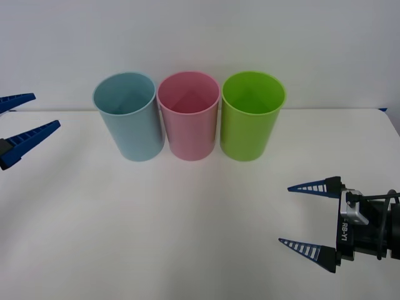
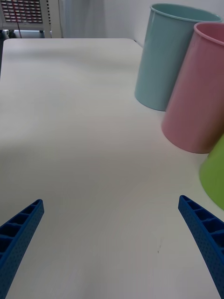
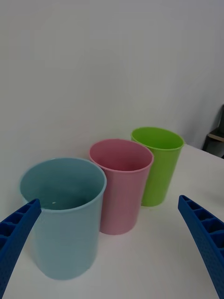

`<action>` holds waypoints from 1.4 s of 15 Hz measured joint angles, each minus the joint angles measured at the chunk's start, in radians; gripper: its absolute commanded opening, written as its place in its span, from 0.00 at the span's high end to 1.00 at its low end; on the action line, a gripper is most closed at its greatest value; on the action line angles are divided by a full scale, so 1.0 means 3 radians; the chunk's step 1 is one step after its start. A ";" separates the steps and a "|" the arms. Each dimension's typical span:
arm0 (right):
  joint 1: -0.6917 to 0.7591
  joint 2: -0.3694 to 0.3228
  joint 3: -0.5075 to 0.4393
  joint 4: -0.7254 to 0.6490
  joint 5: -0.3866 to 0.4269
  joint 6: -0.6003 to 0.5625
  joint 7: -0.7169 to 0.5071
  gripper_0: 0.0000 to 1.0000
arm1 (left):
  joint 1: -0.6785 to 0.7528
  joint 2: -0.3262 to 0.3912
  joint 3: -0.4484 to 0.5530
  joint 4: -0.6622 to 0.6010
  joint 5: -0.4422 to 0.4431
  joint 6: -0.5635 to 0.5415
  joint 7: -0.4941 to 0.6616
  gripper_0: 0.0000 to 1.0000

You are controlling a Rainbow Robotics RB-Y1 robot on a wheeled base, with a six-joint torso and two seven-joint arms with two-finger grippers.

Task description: Put cans in the blue bin and PET bottles in the pink bin and trash in the green bin.

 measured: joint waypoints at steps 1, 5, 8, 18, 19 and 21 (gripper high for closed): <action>0.0000 0.0000 0.0000 0.0000 0.0000 0.0000 0.0000 0.00 | 0.0098 -0.0155 0.0106 -0.0093 -0.0136 -0.0098 0.0029 0.00; 0.0000 0.0000 0.0000 0.0000 0.0000 0.0000 0.0000 0.00 | 0.0319 -0.0649 0.0344 -0.0350 -0.0713 -0.0398 0.0131 0.00; 0.0000 0.0000 0.0000 0.0000 0.0000 0.0000 0.0000 0.00 | 0.0509 -0.0999 0.0437 -0.0602 -0.1276 -0.0484 0.0210 0.00; 0.0000 0.0000 0.0000 0.0000 0.0000 0.0000 0.0000 0.00 | 0.0800 -0.1717 0.0120 -0.1056 -0.2468 -0.0526 0.0392 0.00; 0.0000 0.0000 0.0000 0.0000 0.0000 0.0000 0.0000 0.00 | 0.0796 -0.1758 0.0053 -0.1056 -0.2539 -0.0526 0.0394 0.00; 0.0000 0.0000 0.0000 0.0000 0.0000 0.0000 0.0000 0.00 | 0.0792 -0.1817 -0.0060 -0.1057 -0.2682 -0.0520 0.0399 0.00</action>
